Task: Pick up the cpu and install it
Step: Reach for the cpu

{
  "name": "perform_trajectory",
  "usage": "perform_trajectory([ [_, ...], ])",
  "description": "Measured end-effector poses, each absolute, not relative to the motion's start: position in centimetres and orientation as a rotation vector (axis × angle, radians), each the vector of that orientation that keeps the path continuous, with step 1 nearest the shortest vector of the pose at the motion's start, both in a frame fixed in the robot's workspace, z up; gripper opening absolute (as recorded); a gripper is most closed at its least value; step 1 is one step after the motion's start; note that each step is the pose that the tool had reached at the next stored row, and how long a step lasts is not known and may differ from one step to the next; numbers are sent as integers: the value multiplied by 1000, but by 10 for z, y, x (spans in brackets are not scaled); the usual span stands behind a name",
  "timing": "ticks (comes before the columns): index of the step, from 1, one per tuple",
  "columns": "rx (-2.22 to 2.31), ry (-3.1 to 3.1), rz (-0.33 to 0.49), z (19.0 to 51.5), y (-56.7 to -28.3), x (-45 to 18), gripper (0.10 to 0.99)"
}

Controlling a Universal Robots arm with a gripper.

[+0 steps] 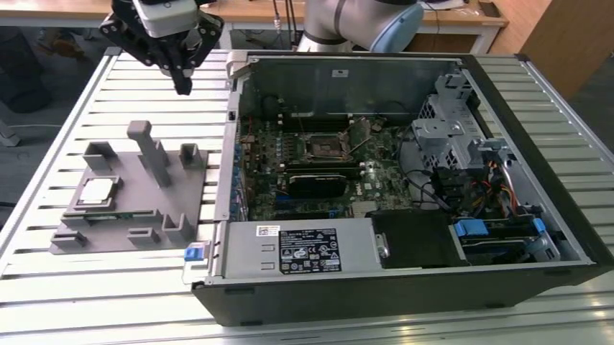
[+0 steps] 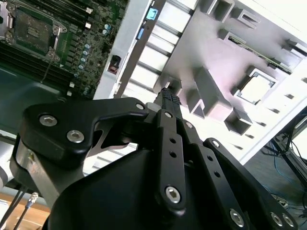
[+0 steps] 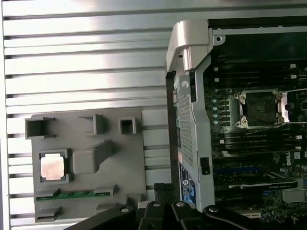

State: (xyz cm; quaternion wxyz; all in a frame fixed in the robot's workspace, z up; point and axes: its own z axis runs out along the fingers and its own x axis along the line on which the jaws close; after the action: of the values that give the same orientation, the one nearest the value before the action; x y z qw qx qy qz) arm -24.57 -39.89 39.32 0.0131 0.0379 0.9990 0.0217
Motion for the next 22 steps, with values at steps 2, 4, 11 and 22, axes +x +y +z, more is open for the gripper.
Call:
perform_trajectory([
  [2, 118, 3112, 68, 393, -399, -249, 106],
  [4, 118, 3112, 68, 393, -399, -253, 106],
  [11, 118, 3112, 68, 393, -399, -267, 106],
  [22, 118, 3112, 68, 393, -399, -300, 106],
])
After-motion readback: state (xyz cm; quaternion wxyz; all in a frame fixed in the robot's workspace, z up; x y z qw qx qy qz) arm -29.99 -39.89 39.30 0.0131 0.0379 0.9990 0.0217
